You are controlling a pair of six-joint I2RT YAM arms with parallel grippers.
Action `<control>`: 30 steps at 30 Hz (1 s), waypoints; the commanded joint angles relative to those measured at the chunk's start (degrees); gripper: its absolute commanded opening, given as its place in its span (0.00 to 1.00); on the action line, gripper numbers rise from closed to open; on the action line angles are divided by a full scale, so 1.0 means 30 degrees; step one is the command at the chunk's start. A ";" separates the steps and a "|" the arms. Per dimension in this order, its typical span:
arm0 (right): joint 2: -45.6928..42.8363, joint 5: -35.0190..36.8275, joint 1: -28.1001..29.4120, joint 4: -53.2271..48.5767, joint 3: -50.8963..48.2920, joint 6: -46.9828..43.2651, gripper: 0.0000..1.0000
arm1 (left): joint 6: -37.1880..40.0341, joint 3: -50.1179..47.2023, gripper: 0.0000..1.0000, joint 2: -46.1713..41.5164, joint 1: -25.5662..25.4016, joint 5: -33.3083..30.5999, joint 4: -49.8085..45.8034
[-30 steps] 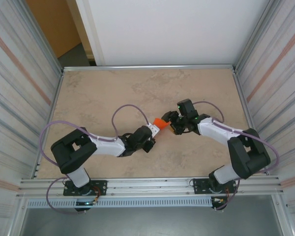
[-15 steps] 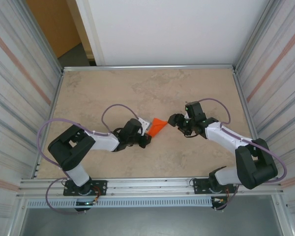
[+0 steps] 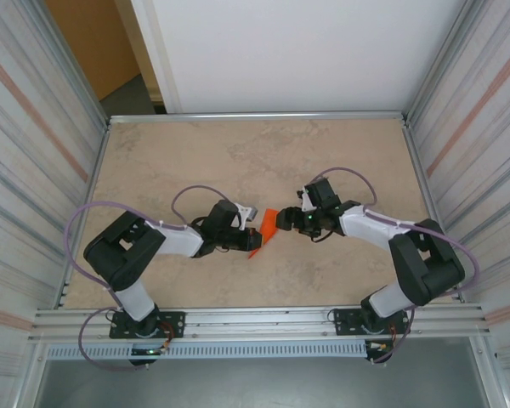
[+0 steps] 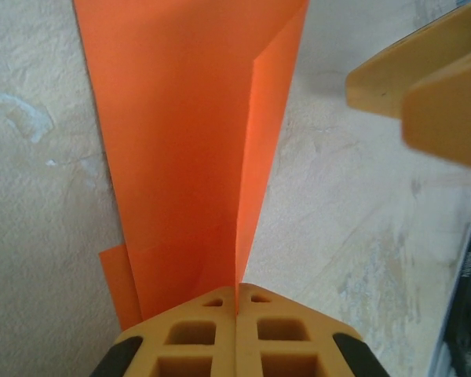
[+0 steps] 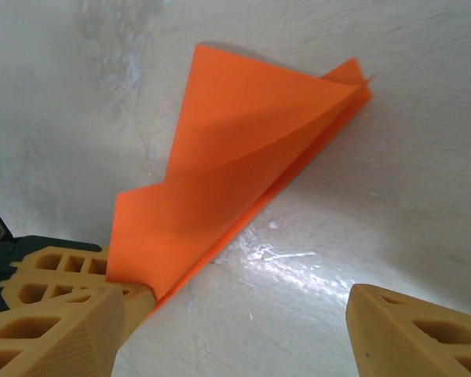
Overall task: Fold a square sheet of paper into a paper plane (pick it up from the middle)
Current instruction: Fold the wing for the fifth time at the center of the table.
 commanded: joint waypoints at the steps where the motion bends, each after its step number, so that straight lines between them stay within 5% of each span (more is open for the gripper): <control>1: 0.0979 -0.0358 0.0357 -0.0384 0.0996 -0.0956 0.74 | -0.1501 -0.0002 0.00 0.0280 0.0175 0.0945 0.0675; 21: 0.4358 -0.0234 0.0785 -0.1347 0.3002 -0.1639 0.66 | -0.5052 -0.1675 0.00 0.0963 0.0456 0.1063 0.3864; 30: 0.5894 0.1885 0.1435 -0.3124 0.4385 -0.1730 0.65 | -0.5405 -0.1822 0.00 0.1317 0.0491 0.1118 0.4262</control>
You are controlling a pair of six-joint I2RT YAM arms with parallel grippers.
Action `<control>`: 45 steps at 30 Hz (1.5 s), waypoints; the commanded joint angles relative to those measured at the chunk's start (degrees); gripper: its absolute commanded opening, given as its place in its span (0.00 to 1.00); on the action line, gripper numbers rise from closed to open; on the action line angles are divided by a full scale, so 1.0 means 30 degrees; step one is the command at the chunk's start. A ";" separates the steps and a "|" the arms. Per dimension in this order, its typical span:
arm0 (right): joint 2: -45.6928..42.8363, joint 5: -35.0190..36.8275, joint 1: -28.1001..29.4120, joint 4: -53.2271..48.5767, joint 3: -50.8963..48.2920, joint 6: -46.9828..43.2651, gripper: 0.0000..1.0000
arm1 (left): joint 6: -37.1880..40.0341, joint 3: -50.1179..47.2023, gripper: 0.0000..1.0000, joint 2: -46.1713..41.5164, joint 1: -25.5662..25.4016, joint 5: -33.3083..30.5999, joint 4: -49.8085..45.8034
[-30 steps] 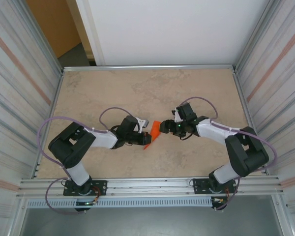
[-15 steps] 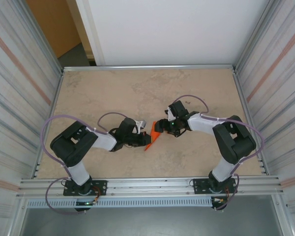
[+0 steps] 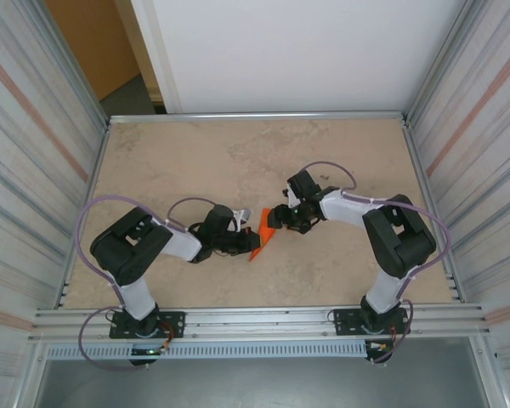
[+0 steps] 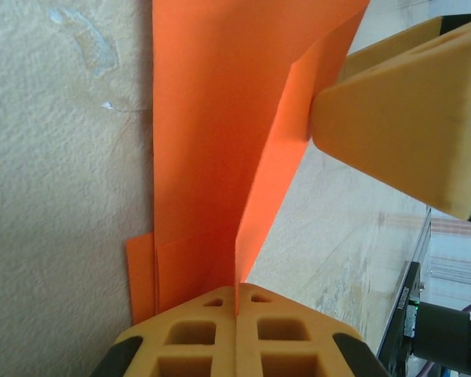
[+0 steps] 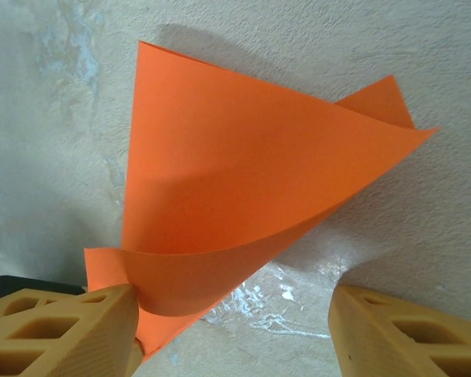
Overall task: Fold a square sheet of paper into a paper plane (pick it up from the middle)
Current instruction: Fold the wing for the fifth time at the center of the table.
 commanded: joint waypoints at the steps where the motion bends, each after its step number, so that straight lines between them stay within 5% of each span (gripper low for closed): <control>1: 0.1697 0.1771 0.0738 -0.0675 0.0576 -0.0392 0.65 | -0.0312 -0.0303 0.00 0.0345 0.0188 0.0300 0.0461; 7: 0.3176 0.3503 0.1602 -0.1802 0.1865 -0.0032 0.65 | -0.0290 -0.0438 0.04 0.0331 0.0188 0.0220 0.0378; 16: 0.3594 0.2445 0.1823 -0.1026 0.1824 0.0354 0.69 | -0.0395 -0.0365 0.17 0.0517 0.0217 -0.0209 -0.0820; 28: 0.1782 -0.0336 0.0538 0.0414 0.0303 -0.0213 0.70 | -0.0874 -0.0323 0.05 0.1087 0.0426 0.0047 -0.0821; 37: 0.1909 0.0277 0.0506 -0.0211 -0.0076 -0.0559 0.67 | -0.1254 -0.0075 0.04 0.1529 0.0684 0.0704 -0.0658; 45: -0.3279 -0.2116 -0.0544 0.3128 -0.2359 0.0617 0.65 | -0.1260 0.0068 0.04 0.1577 0.0708 0.0810 -0.1015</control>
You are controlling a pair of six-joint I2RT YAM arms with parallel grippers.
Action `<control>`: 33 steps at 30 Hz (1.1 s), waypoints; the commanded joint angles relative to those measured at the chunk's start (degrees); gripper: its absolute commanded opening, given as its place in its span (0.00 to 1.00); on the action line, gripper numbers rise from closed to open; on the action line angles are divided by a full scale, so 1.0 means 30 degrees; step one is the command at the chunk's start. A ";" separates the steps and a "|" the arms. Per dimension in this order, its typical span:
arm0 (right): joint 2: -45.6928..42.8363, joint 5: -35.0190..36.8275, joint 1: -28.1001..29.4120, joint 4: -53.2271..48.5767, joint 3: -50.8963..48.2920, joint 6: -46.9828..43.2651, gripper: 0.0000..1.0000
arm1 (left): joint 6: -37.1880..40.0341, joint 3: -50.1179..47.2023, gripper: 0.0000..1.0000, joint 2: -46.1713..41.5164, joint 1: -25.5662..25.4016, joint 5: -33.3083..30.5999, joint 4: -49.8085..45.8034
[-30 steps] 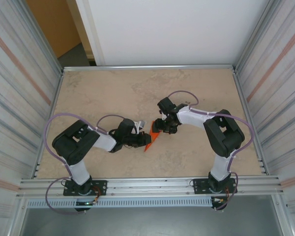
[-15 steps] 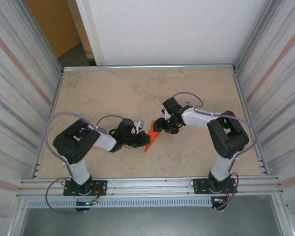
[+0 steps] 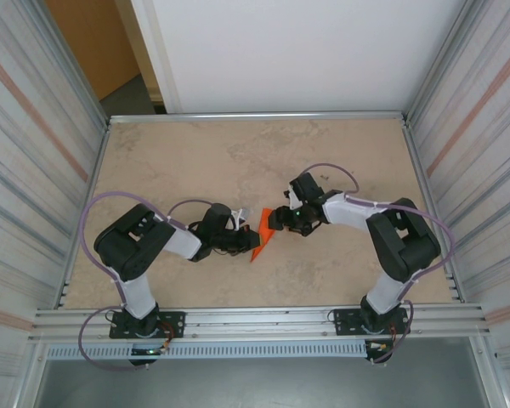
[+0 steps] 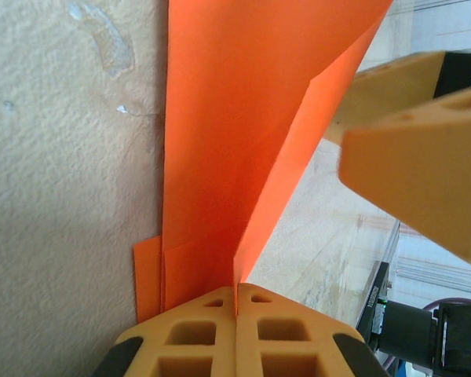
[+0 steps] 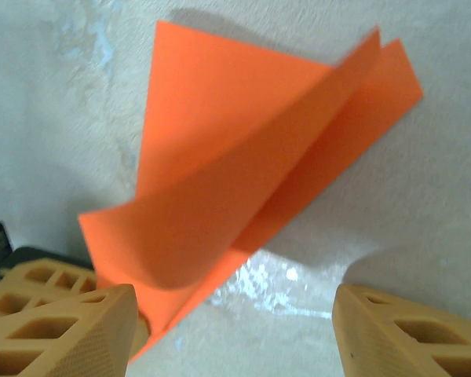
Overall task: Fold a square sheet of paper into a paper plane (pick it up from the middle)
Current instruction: Fold the wing for the fifth time at the center of the table.
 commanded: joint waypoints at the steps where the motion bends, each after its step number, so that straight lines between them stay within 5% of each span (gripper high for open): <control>1: -0.2177 -0.1669 -0.0264 0.2010 -0.0851 0.0501 0.65 | 0.0005 0.0014 0.04 0.0806 0.0125 -0.0499 -0.1878; 6: -0.2289 -0.4601 -0.0104 0.4226 -0.1480 0.0738 0.50 | -0.0063 0.0112 0.04 0.0956 0.0122 -0.0399 -0.1878; 11: -0.0839 -0.4872 0.0076 0.4491 -0.0826 0.0955 0.39 | -0.0101 0.0109 0.04 0.0905 0.0125 -0.0368 -0.1878; 33: 0.2828 -0.4896 0.0116 0.4074 0.1225 0.0747 0.34 | -0.0300 -0.0023 0.09 0.0713 0.0153 -0.0343 -0.1841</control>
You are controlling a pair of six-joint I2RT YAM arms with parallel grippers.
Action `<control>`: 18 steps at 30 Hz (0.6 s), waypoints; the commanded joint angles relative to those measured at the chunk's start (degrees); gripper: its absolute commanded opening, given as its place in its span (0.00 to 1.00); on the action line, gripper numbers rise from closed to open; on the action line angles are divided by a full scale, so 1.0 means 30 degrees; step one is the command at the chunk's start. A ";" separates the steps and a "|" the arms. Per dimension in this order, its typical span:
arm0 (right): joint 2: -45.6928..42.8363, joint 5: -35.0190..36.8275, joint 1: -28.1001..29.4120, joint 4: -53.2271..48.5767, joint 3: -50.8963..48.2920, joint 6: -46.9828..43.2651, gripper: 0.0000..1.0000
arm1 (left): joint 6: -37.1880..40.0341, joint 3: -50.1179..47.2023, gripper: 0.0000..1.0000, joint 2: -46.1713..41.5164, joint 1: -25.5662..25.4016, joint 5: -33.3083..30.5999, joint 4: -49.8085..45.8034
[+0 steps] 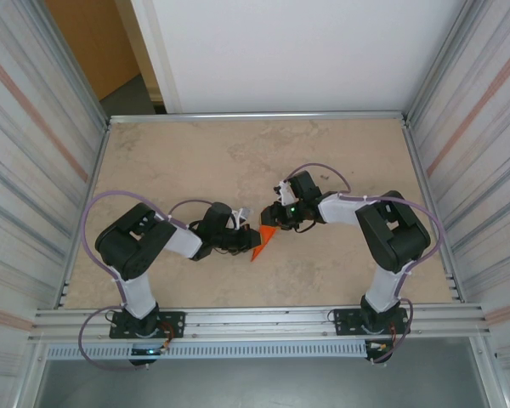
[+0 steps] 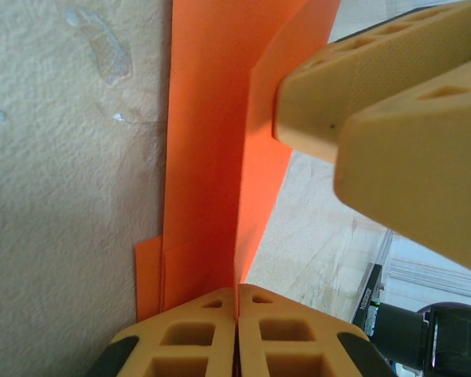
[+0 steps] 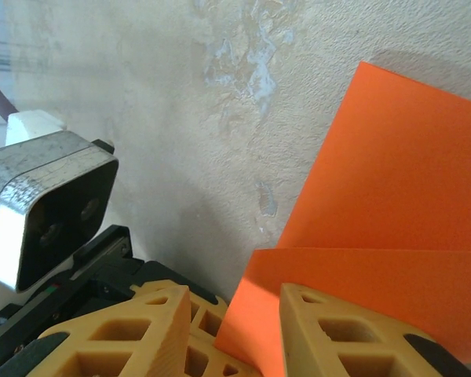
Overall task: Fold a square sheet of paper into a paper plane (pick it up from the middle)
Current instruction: Fold the wing for the fifth time at the center of the table.
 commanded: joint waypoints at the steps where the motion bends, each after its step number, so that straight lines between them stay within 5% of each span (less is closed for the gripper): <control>1: 0.0546 -0.0187 0.0092 -0.0433 0.0656 -0.0117 0.34 | 0.0114 -0.0274 0.09 0.0494 0.0123 -0.0565 -0.1854; 18: 0.1068 0.0584 -0.0010 -0.1270 0.0925 -0.0154 0.34 | 0.0175 -0.0333 0.16 -0.0745 0.0125 -0.0654 -0.2548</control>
